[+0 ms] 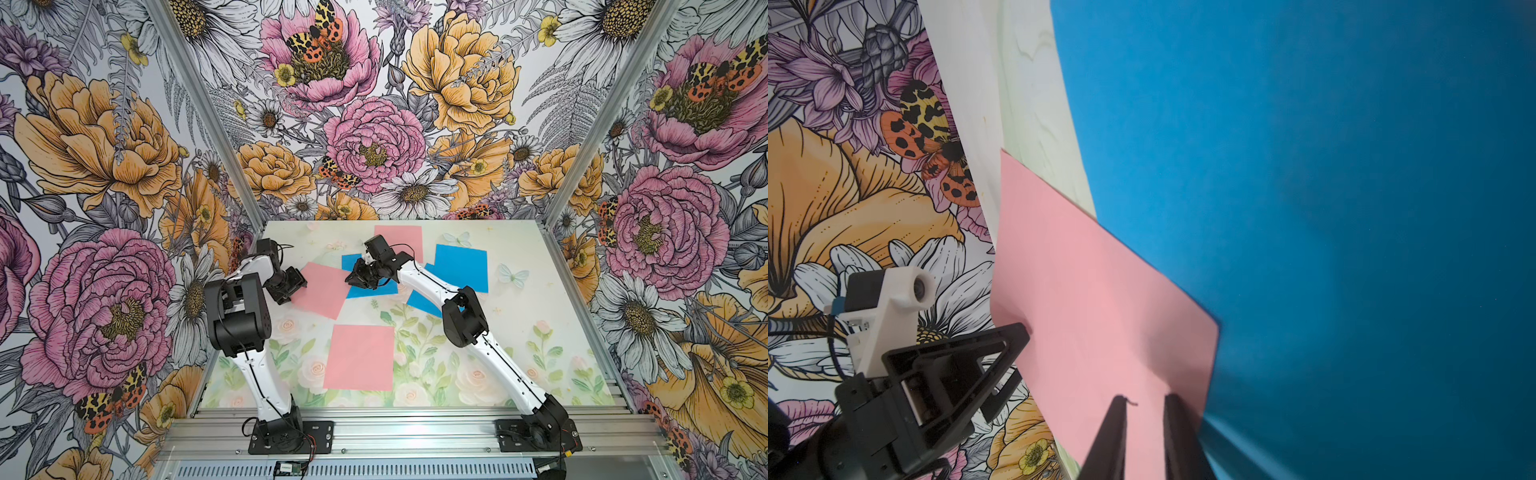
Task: Sort the scattered colored papers by color
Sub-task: Pick up the colored paper from the center of the board.
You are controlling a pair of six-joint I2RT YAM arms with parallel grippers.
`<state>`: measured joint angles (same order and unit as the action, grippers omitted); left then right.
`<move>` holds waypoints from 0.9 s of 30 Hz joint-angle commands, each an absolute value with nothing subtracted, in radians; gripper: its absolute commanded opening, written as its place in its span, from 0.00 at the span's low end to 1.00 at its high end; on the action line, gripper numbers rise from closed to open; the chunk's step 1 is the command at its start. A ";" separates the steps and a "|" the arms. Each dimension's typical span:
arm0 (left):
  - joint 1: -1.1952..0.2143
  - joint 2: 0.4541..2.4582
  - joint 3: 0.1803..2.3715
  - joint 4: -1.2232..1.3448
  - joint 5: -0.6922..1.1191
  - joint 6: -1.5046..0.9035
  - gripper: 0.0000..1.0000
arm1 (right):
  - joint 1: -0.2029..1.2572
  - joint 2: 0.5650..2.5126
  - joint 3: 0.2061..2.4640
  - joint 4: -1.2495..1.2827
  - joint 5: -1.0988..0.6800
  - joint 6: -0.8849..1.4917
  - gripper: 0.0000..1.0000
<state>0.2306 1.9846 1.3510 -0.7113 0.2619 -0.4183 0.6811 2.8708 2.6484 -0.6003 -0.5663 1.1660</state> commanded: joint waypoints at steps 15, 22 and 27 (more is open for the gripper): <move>0.278 1.948 1.178 -0.506 0.783 -0.655 0.69 | 0.669 2.908 2.634 -0.657 -0.538 1.152 0.20; 0.278 1.837 1.082 -0.494 0.856 -0.667 0.70 | 0.670 2.907 2.631 -0.658 -0.537 1.147 0.20; 0.300 1.854 1.034 -0.430 0.877 -0.666 0.70 | 0.661 2.911 2.642 -0.660 -0.567 1.128 0.20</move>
